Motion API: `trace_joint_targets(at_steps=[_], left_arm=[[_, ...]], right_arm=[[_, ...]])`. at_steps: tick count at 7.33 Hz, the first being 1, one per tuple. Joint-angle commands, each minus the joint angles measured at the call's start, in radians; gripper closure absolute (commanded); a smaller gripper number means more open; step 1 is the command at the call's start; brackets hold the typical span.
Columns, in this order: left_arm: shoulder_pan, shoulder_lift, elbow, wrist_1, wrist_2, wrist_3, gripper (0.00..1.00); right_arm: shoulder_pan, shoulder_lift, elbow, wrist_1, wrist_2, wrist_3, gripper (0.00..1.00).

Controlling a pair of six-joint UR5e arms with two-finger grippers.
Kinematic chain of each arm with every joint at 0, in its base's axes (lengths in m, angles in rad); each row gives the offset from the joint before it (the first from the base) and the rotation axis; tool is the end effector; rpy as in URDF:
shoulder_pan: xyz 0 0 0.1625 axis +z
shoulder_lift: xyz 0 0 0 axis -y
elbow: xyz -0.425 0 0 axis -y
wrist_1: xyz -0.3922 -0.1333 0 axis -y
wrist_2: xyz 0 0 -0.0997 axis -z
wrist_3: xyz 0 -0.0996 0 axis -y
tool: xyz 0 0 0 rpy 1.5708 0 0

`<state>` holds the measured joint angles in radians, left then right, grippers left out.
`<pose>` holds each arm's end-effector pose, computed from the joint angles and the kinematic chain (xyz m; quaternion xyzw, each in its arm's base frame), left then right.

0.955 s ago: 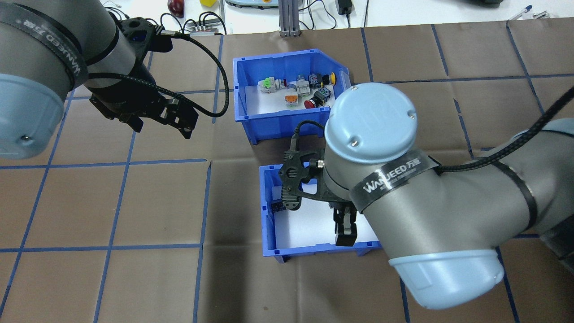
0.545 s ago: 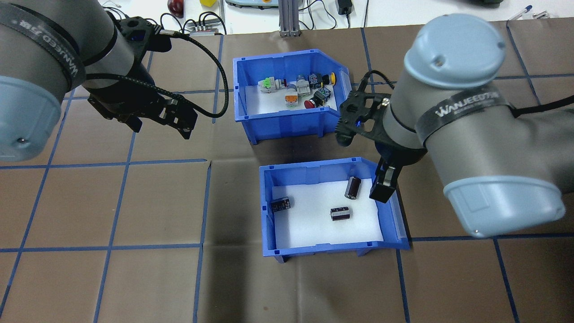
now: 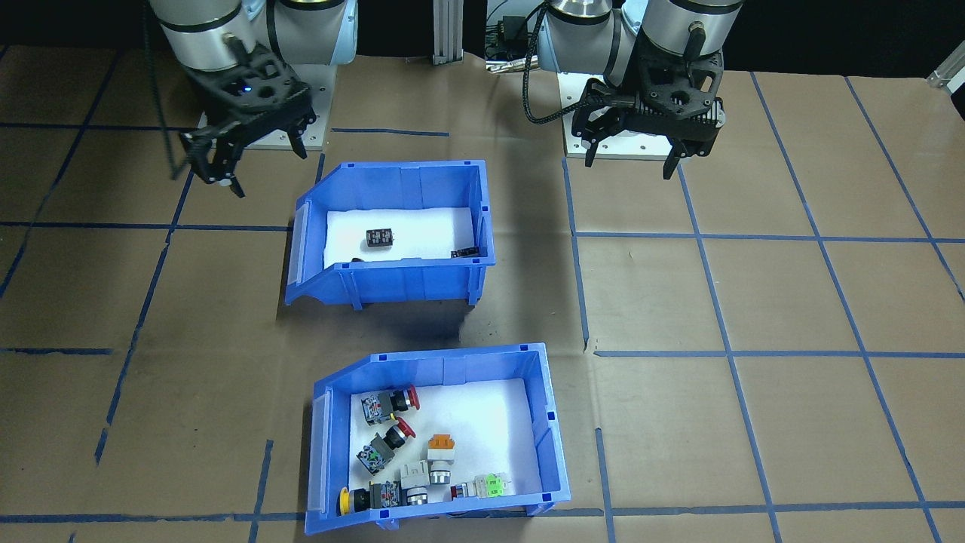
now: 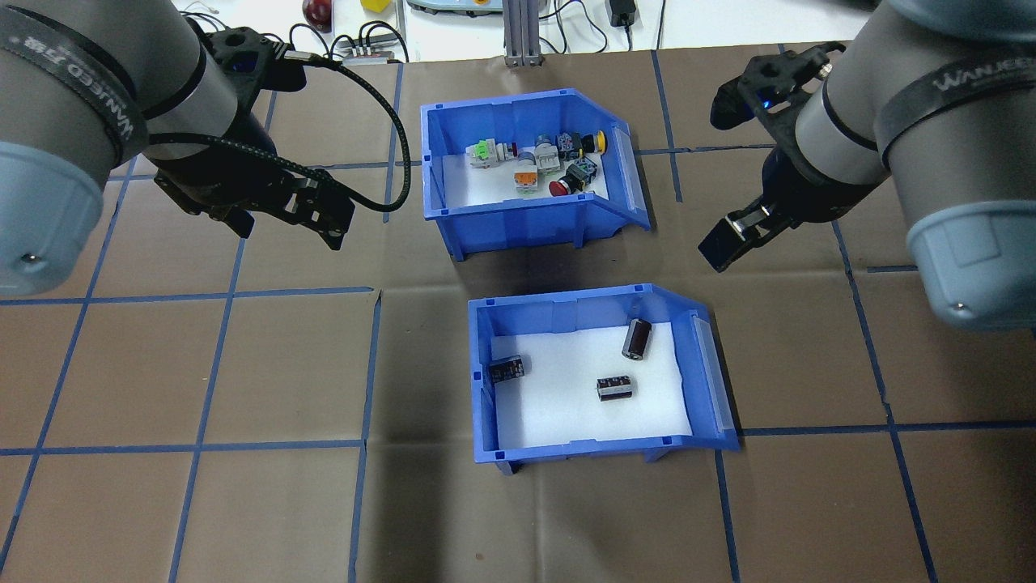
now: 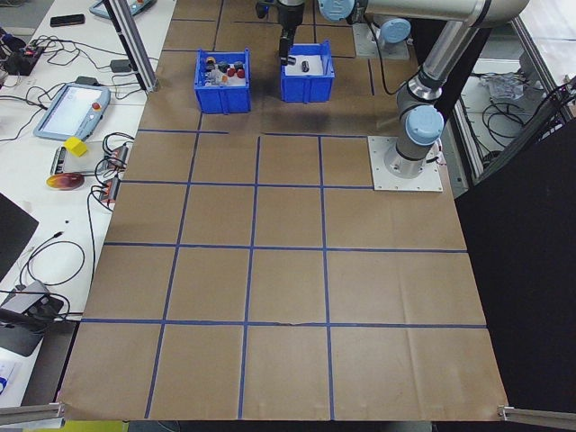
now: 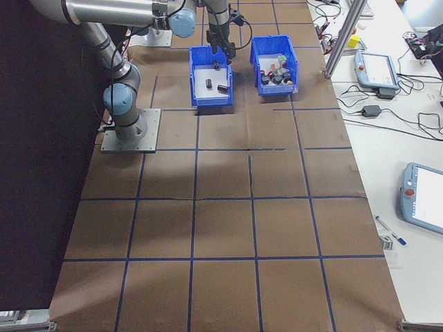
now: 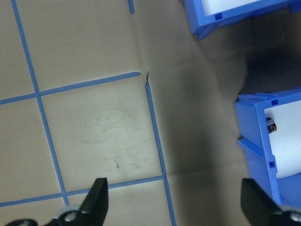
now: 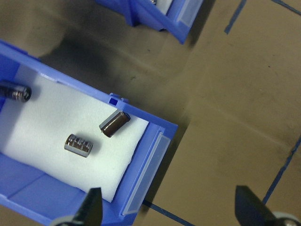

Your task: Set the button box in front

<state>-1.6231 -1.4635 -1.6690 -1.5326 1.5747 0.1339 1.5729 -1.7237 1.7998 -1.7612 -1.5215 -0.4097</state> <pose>-0.1563 -0.4434 0.4938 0.0929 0.9954 -0.0235 0.0029 0.1391 -0.4364 0.4653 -0.2054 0.9767 -0.0609 0.0125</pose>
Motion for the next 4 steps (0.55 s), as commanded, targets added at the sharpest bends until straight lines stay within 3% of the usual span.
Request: trace_joint_targets(at_steps=[1,3,4], left_arm=[[0.000,0.000,0.000,0.000,-0.001,0.000,0.01],[0.000,0.000,0.000,0.000,-0.001,0.000,0.01],[0.000,0.002,0.000,0.000,0.002,0.001,0.01]], right_arm=[[-0.007,0.079,-0.127,0.049,-0.008,0.149,0.00],[-0.010,0.142,-0.209,0.132,-0.014,0.274,0.00],[-0.010,0.144,-0.195,0.137,-0.017,0.331,0.00]])
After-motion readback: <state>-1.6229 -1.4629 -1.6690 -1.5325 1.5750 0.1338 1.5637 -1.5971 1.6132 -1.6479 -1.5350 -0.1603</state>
